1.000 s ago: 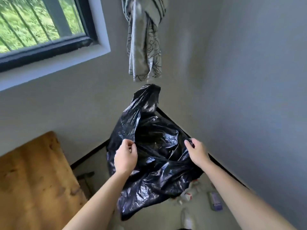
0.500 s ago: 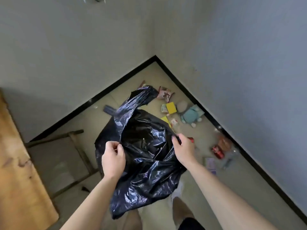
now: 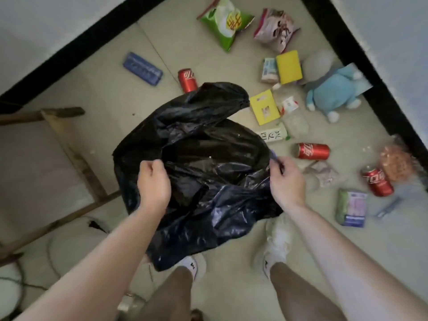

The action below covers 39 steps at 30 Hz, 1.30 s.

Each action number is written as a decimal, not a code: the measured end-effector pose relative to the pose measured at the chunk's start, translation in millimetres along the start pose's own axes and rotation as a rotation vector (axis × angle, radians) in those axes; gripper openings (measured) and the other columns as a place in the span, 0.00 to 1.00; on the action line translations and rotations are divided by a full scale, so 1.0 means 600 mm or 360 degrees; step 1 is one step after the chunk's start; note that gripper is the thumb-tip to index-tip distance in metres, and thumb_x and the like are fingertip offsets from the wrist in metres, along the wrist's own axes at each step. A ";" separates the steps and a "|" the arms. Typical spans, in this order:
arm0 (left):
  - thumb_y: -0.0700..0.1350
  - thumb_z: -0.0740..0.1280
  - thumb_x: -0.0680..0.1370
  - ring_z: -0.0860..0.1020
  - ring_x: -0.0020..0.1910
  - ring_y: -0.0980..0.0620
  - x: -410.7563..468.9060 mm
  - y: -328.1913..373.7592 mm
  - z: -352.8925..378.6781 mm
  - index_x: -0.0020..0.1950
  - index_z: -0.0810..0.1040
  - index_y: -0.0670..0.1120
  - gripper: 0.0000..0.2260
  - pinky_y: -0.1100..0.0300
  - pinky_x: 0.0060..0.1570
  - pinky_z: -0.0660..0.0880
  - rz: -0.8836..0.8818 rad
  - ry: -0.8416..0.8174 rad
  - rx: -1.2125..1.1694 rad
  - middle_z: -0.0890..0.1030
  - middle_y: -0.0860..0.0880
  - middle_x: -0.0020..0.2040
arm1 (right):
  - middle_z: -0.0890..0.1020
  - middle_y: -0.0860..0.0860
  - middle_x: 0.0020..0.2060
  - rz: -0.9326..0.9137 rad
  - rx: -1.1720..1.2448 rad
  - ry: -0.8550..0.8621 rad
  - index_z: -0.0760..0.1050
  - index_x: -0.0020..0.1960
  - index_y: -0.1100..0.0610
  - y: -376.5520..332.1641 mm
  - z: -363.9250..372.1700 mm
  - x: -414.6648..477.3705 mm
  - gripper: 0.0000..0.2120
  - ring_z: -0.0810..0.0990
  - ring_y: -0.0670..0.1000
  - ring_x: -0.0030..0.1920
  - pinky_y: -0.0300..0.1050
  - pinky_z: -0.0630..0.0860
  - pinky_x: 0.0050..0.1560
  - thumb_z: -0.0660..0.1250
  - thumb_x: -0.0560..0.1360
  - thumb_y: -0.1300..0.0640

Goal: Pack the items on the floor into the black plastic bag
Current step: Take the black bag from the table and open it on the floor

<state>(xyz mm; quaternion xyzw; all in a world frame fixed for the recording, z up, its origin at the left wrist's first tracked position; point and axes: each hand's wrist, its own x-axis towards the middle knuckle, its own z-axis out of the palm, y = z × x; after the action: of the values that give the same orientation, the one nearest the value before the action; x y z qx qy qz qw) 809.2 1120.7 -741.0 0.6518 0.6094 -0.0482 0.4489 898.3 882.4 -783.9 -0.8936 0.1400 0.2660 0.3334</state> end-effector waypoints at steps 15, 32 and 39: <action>0.41 0.54 0.79 0.63 0.35 0.52 0.370 0.040 0.195 0.35 0.65 0.45 0.12 0.55 0.39 0.60 0.0515 0.0359 -0.0444 0.67 0.51 0.34 | 0.80 0.48 0.35 -0.0843 0.0045 0.0162 0.76 0.41 0.50 -0.086 0.134 0.371 0.15 0.79 0.51 0.42 0.47 0.71 0.41 0.62 0.76 0.39; 0.55 0.54 0.80 0.80 0.56 0.38 0.397 0.061 0.152 0.60 0.82 0.43 0.23 0.45 0.50 0.78 -0.0016 -0.0569 -0.1084 0.83 0.40 0.56 | 0.85 0.59 0.45 -0.0240 0.0321 -0.0437 0.82 0.47 0.62 -0.073 0.247 0.396 0.16 0.84 0.58 0.46 0.55 0.81 0.50 0.66 0.75 0.48; 0.44 0.59 0.80 0.82 0.50 0.41 0.401 0.018 0.141 0.58 0.79 0.41 0.13 0.49 0.54 0.78 0.0183 -0.0345 -0.0687 0.84 0.41 0.51 | 0.54 0.60 0.75 -0.1422 -0.0256 0.0131 0.47 0.79 0.54 -0.025 0.235 0.339 0.45 0.57 0.60 0.76 0.55 0.60 0.75 0.69 0.70 0.49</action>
<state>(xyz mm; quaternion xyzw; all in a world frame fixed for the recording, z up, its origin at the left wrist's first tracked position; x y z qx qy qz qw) 920.0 1248.8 -932.2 0.5655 0.5158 0.0390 0.6424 1017.6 973.4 -981.5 -0.8992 -0.2672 0.0702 0.3391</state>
